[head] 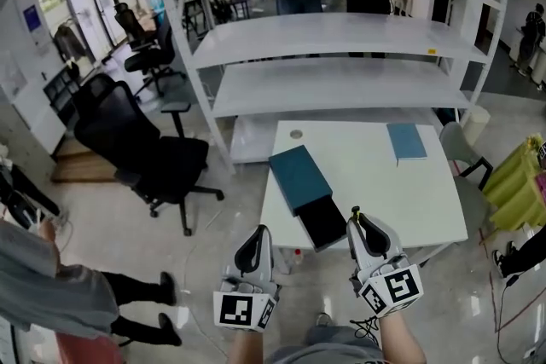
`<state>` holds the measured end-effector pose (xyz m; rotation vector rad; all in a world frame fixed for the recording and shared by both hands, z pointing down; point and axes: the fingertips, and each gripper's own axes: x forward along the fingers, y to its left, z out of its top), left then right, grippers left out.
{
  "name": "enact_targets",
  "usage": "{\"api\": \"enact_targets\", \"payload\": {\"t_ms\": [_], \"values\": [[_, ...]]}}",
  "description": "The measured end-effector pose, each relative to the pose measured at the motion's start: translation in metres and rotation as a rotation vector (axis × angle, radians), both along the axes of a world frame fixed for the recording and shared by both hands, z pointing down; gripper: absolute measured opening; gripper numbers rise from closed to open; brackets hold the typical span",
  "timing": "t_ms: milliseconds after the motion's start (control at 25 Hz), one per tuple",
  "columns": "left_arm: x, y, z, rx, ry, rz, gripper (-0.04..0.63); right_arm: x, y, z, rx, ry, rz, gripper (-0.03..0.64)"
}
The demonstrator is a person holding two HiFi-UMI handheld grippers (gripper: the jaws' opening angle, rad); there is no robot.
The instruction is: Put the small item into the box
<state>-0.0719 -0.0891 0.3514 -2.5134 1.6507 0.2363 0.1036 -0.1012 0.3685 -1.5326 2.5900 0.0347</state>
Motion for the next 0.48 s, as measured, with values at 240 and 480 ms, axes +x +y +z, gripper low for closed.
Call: {"api": "enact_targets", "payload": {"t_ms": [240,480], "values": [[0.010,-0.013,0.001,-0.006,-0.001,-0.022,0.011,0.002,-0.026,0.008,-0.035,0.001,-0.055,0.066],[0.011,-0.027,0.002,-0.019,-0.004,-0.033,0.011,-0.005,-0.054,0.030,-0.130,-0.018,-0.124,0.066]]}}
